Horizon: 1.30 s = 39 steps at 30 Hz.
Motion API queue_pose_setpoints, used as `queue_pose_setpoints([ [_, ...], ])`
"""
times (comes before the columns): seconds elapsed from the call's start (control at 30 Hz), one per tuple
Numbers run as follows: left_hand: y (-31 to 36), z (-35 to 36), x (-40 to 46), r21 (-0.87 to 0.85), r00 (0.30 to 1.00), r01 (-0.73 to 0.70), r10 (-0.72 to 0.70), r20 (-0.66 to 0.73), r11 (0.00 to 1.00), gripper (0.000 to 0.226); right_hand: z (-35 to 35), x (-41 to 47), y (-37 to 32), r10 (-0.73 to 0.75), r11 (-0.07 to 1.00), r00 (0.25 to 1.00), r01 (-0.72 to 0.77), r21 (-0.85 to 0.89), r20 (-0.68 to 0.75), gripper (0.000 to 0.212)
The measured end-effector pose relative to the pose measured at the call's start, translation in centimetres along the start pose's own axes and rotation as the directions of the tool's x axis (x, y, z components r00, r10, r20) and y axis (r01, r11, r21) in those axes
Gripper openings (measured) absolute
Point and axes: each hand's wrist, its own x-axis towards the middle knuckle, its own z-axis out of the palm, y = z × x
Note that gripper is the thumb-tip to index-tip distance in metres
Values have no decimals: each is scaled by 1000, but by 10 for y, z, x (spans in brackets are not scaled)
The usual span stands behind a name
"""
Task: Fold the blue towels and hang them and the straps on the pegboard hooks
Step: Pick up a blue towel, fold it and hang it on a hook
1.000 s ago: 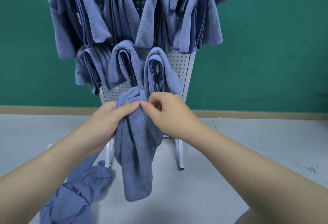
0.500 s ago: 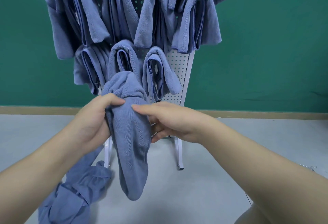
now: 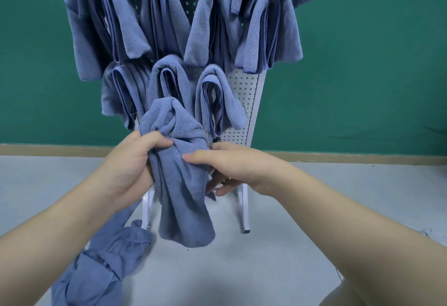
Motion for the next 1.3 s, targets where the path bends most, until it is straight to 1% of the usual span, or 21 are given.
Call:
queue_pose_setpoints([
  [0.03,1,0,0,-1,1000,0,0,10,1000,50,1,1,0,-25,999,999,26,22,-48,37],
  [0.1,2,0,-1,1,999,-4,4,47,1000,50,-1,6,0,-59,991,989,74,112,-134,46],
  [0.17,2,1,-2,-2,998,-7,7,64,1000,53,-4,8,0,-76,974,987,103,201,-140,50],
  [0.2,1,1,-2,6,998,-3,3,67,1000,50,-5,8,0,-91,970,988,115,212,-122,49],
  [0.23,0,1,-2,24,998,1,-3,66,1000,45,-4,8,1,-113,972,988,133,196,-108,46],
  [0.3,-2,2,-3,67,997,9,-15,79,998,43,-1,9,4,-171,974,978,186,127,-120,39],
  [0.37,-3,1,-2,84,997,24,-30,75,996,52,2,11,6,-223,966,959,242,96,-173,37],
  [0.43,-1,-2,-1,76,999,36,-39,37,996,59,2,10,4,-262,954,931,290,79,-255,42],
  [0.5,0,-2,1,53,999,37,-38,25,998,59,1,8,2,-321,941,887,338,-7,-332,49],
  [0.57,0,1,1,36,999,36,-37,32,999,54,1,7,3,-416,909,828,380,-169,-376,52],
  [0.63,-1,2,0,45,996,72,-75,49,996,42,2,8,6,-503,856,767,379,-351,-398,52],
  [0.7,0,4,-3,80,988,123,-129,81,989,38,2,10,8,-538,823,739,355,-444,-406,51],
  [0.8,2,5,-6,197,984,103,-129,122,975,36,1,13,9,-531,832,737,362,-420,-417,50],
  [0.87,-1,6,-8,294,985,97,-133,105,951,39,0,14,9,-525,844,734,382,-377,-432,50],
  [0.97,-6,6,-8,378,986,105,-145,80,920,40,-1,12,7,-517,855,728,423,-299,-450,49],
  [1.03,-6,3,-8,362,984,107,-150,93,926,42,-2,11,6,-519,855,733,451,-257,-440,46],
  [1.1,-4,3,-8,303,979,113,-158,132,946,40,-4,10,5,-508,860,746,464,-212,-430,44],
  [1.2,0,4,-10,199,977,106,-139,164,974,38,-9,9,4,-480,876,765,449,-178,-430,42],
  [1.3,3,4,-12,155,968,96,-128,214,983,37,-11,6,2,-465,883,785,442,-156,-410,39],
])
